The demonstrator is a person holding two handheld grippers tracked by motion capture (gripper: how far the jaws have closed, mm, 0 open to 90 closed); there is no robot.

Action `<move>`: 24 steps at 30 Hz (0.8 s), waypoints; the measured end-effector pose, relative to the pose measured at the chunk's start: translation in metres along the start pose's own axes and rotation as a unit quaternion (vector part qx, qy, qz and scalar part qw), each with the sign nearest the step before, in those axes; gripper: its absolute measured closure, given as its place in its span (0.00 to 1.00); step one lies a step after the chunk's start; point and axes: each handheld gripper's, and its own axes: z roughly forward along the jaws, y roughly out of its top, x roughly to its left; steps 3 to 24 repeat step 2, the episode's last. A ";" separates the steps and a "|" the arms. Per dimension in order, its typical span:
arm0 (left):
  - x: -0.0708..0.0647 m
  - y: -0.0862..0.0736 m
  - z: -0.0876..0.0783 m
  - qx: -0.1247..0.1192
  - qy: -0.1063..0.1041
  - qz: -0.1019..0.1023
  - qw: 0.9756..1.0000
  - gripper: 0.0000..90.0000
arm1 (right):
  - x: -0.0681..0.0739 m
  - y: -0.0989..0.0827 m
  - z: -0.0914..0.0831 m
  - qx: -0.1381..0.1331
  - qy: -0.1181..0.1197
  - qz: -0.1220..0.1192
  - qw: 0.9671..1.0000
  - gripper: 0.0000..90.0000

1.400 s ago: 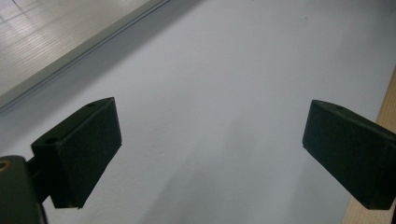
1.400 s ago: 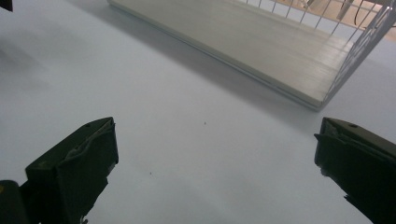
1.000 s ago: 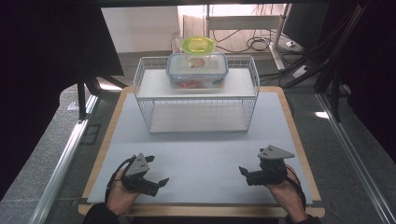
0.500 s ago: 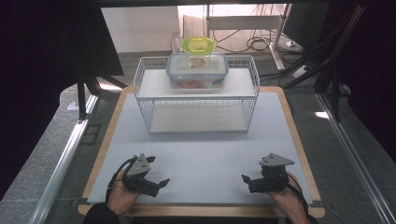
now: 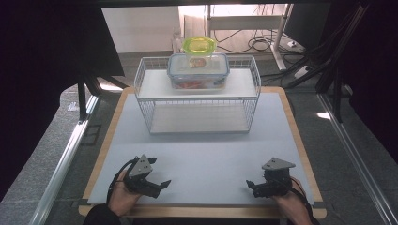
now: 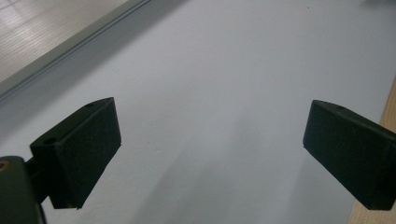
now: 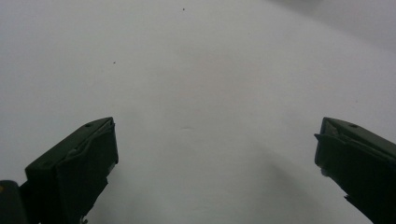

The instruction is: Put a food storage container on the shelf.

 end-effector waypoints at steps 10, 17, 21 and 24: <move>0.000 0.000 0.000 -0.001 0.001 -0.001 1.000 0.04 | 0.000 0.000 0.000 -0.001 0.000 -0.002 1.000 0.00; 0.000 0.000 0.000 -0.001 0.001 -0.001 1.000 0.04 | 0.000 0.000 0.000 -0.001 0.000 -0.002 1.000 0.00; 0.000 0.000 0.000 -0.001 0.001 -0.001 1.000 0.04 | 0.000 0.000 0.000 -0.001 0.000 -0.002 1.000 0.00; 0.000 0.000 0.000 -0.001 0.001 -0.001 1.000 0.04 | 0.000 0.000 0.000 -0.001 0.000 -0.002 1.000 0.00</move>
